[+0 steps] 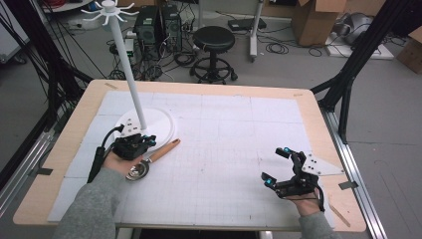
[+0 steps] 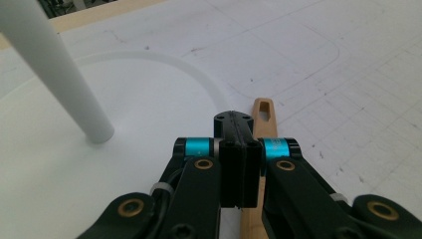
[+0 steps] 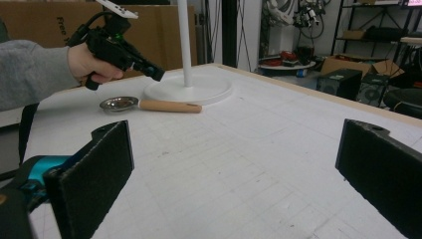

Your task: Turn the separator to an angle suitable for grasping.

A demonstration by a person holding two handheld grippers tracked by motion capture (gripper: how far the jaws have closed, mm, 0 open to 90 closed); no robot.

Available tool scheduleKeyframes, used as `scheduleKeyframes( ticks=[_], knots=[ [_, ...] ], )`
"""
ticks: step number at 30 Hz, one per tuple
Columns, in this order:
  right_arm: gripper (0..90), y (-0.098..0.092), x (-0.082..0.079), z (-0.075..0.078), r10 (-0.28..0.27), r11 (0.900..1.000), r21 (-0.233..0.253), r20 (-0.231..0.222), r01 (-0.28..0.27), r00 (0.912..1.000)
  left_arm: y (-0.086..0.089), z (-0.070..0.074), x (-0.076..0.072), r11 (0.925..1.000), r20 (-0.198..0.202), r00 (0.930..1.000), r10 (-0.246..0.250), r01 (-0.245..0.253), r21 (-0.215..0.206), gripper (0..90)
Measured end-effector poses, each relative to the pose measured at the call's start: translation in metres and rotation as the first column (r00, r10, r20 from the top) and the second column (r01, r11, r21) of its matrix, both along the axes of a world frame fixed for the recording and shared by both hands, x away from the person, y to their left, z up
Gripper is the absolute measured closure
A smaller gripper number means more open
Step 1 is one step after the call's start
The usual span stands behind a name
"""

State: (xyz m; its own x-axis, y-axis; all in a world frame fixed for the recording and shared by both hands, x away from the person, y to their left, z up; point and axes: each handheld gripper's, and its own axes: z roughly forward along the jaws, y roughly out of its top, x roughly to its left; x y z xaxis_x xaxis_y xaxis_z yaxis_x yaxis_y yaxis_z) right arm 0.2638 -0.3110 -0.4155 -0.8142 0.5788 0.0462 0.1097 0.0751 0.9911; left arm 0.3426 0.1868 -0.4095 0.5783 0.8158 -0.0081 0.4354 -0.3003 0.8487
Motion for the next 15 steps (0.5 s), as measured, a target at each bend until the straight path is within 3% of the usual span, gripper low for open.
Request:
scheduleKeyframes(
  ticks=[11, 15],
  knots=[
    [0.8, 0.001, 0.001, -0.001, 0.0, 1.0, -0.008, -0.001, 0.0, 1.0, -0.013, -0.013, 0.011, 0.9992, -0.035, 0.9988, -0.035, 0.036, 0.018, 89.7],
    [0.8, 0.001, 0.001, -0.001, 0.007, 1.0, -0.01, -0.005, -0.007, 1.0, -0.014, -0.018, 0.014, 0.9996, -0.053, 0.9983, -0.024, 0.024, 0.014, 89.7]
  ],
)
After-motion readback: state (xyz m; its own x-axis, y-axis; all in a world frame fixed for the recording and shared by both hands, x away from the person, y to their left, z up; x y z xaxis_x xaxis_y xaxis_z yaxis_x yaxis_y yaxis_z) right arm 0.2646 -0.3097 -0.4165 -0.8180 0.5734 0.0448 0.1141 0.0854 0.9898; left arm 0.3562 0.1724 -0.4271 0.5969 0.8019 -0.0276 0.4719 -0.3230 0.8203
